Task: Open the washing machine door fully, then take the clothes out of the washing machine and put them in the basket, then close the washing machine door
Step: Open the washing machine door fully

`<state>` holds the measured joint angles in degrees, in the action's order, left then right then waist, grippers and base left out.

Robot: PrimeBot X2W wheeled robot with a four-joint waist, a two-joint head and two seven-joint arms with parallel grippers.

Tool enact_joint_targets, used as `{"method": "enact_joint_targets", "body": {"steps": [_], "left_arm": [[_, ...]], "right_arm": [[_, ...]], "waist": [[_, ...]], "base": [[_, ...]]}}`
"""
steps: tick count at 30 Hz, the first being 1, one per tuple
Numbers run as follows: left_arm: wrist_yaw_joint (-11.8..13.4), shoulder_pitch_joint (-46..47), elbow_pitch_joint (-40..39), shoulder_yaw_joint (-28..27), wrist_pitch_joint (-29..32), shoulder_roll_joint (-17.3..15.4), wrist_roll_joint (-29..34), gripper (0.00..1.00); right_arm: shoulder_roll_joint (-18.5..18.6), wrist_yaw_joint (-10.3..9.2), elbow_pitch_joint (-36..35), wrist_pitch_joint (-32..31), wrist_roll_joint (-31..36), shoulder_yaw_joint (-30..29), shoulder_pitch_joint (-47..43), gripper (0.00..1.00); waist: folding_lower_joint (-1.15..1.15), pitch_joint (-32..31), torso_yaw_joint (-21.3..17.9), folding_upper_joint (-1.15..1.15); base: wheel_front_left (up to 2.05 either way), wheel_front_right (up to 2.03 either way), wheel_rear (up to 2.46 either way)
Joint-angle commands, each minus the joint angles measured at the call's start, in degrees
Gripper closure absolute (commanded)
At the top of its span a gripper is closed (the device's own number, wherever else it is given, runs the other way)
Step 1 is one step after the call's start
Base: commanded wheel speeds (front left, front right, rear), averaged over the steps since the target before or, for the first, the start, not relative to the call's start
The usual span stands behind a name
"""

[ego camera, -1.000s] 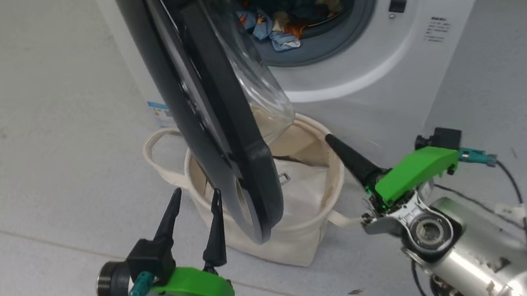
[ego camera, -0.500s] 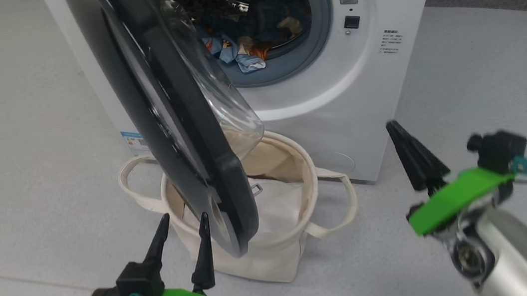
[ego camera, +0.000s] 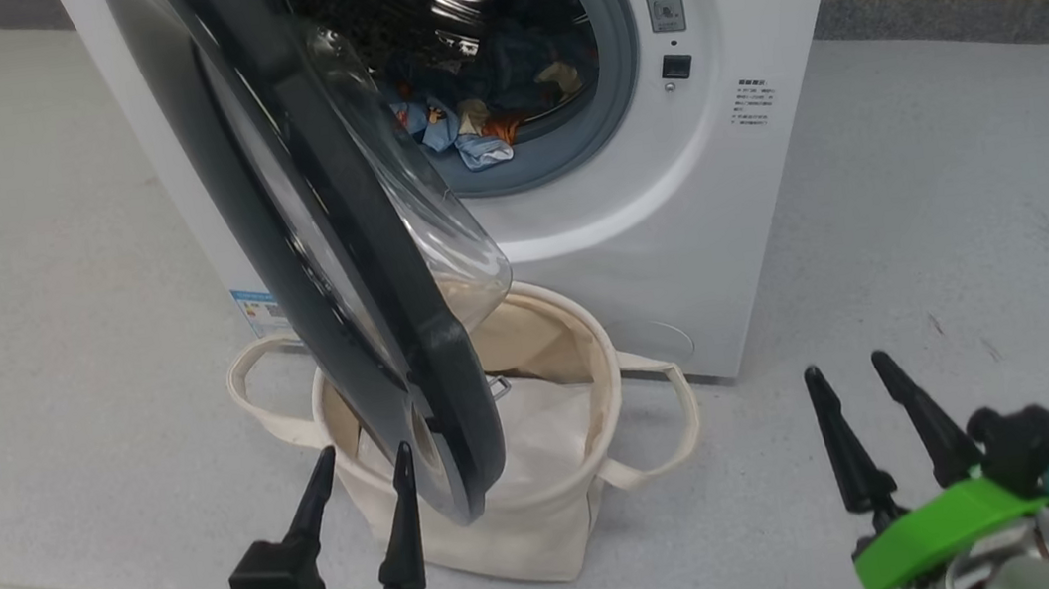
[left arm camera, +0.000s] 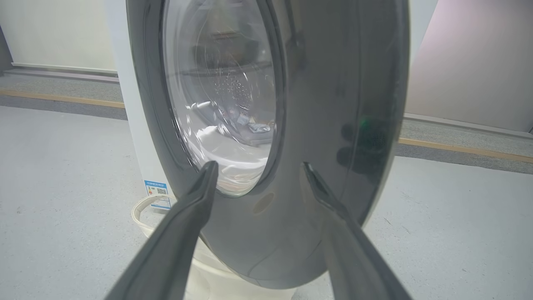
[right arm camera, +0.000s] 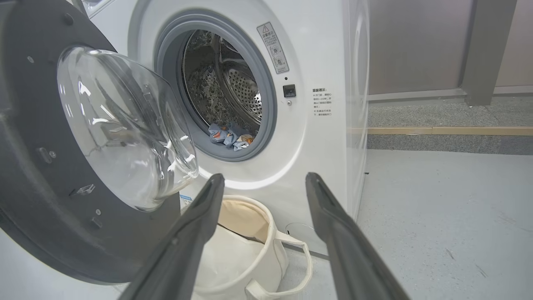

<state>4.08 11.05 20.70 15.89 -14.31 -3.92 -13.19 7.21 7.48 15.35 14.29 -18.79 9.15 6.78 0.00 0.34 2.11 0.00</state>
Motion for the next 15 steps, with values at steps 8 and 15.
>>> {"method": "enact_joint_targets", "body": {"steps": [8, 15], "left_arm": [[0.0, 0.1, -1.2, -2.3, -0.7, -0.9, 0.6, 0.0], [0.1, -0.1, -1.5, -2.5, -0.7, -1.2, 1.0, 0.0]], "right_arm": [[-2.4, 0.01, -1.8, 0.7, 2.4, -0.8, -1.6, 0.0], [-3.5, 0.01, -2.2, 0.7, 1.8, -1.0, -1.9, 0.0]], "waist": [[0.0, -0.6, -0.1, 0.0], [0.0, -0.8, 0.3, 0.0]], "base": [[0.0, 0.0, 0.0], [0.0, 0.0, 0.0]]}}
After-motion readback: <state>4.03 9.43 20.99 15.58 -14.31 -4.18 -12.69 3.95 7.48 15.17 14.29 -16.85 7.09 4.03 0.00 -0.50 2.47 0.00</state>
